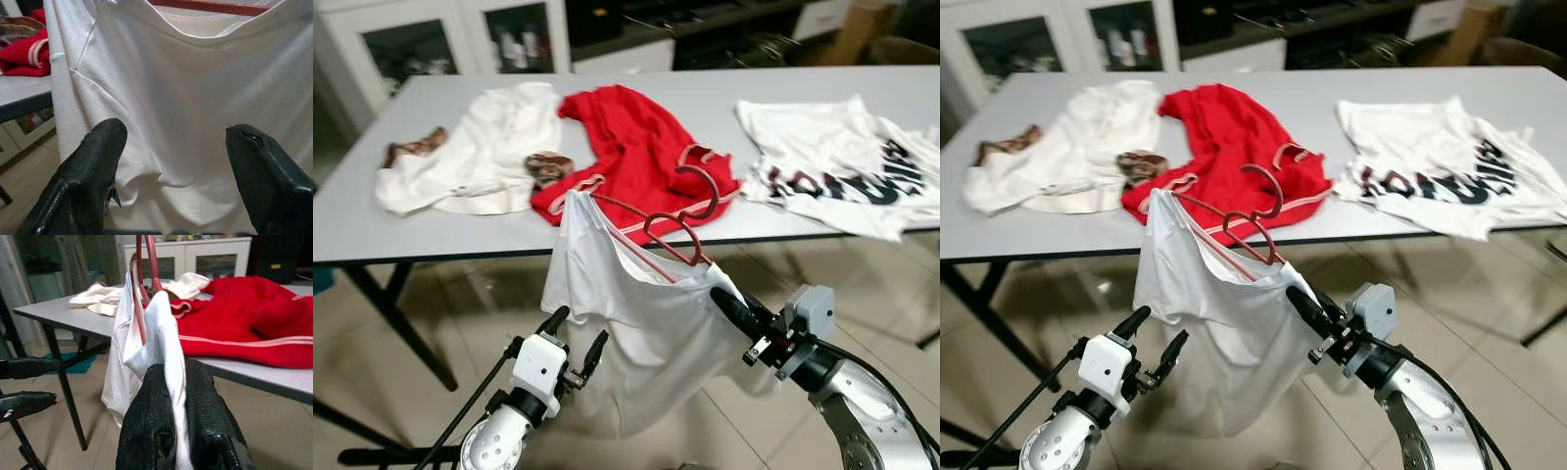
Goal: Hang hanger
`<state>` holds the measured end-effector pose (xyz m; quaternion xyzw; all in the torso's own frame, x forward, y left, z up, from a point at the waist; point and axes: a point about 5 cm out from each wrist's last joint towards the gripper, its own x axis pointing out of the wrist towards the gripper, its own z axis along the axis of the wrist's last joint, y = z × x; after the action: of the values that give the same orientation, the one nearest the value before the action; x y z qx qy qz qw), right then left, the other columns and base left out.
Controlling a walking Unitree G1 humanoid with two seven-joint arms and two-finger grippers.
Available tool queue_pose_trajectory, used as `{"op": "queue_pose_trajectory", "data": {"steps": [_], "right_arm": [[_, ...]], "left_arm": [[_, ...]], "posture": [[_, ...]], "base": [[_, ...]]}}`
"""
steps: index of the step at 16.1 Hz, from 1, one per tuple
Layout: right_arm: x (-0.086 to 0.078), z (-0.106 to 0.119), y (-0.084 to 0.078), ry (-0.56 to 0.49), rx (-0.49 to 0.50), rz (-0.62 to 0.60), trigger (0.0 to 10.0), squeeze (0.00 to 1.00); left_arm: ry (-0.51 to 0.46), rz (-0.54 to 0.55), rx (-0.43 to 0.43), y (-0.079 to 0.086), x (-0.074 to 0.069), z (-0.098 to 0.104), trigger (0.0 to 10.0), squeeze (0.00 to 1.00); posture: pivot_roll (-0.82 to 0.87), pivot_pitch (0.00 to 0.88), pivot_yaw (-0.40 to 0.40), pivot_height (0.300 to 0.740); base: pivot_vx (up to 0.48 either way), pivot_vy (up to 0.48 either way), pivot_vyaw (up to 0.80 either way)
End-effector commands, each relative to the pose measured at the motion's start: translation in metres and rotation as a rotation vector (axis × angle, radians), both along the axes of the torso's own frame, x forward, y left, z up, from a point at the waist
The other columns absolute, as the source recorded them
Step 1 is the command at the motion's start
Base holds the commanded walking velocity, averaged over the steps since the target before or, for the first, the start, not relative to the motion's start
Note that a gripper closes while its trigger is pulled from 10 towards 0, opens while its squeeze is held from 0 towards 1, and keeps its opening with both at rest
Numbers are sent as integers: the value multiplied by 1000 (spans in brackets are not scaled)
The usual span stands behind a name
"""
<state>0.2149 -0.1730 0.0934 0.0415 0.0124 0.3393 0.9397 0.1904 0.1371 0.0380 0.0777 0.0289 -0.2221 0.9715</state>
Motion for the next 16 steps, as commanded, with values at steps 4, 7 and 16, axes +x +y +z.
{"op": "queue_pose_trajectory", "data": {"steps": [4,7,16], "right_arm": [[25,38,9,-158,41,-1,10000,0],[52,87,23,-307,121,11,10000,0],[122,125,8,-400,19,-353,10000,0]], "left_arm": [[-47,13,50,8,6,8,10000,0],[-117,8,75,10,19,23,10000,0],[-258,-21,102,5,45,64,10000,0]], "posture": [[23,0,23,736],[31,0,21,736],[57,0,4,736]], "base": [[0,0,0],[0,0,0],[0,0,0]]}}
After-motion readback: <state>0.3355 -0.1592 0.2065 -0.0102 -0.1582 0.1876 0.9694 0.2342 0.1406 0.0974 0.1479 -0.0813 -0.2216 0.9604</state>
